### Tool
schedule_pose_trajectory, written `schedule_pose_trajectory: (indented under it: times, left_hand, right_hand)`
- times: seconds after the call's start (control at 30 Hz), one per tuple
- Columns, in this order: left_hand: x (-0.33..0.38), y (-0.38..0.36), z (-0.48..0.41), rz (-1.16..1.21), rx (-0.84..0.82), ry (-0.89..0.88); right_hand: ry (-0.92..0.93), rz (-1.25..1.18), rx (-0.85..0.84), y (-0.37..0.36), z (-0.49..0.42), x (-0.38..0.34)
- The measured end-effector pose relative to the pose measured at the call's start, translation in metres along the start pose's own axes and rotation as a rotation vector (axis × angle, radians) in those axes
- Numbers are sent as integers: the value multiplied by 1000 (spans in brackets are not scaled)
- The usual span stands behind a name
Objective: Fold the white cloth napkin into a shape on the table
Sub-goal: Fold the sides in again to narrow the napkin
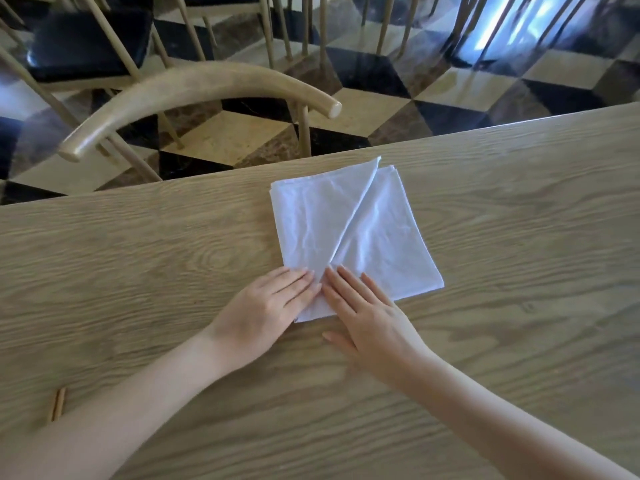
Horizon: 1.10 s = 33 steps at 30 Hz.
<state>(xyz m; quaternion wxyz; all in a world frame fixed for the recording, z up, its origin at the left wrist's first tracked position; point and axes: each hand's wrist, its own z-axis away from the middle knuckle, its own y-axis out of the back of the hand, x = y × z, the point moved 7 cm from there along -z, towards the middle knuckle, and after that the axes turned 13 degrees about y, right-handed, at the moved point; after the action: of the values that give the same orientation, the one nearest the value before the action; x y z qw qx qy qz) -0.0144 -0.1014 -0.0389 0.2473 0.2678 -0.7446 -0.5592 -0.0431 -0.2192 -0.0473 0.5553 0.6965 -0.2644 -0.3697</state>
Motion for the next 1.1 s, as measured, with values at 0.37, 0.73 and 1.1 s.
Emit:
schedule_pose_trajectory:
  times: [0.37,0.73,1.1]
  left_hand:
    - [-14,12,1,56,118,-2]
    - [-25,13,-11,173,44,43]
    - [-22,17,-15,162,152,35]
  right_hand:
    - [-6,184,366,14,-9,-8]
    - [35,161,488,22,-11,-13]
    - [23,156,450,18,-6,-7]
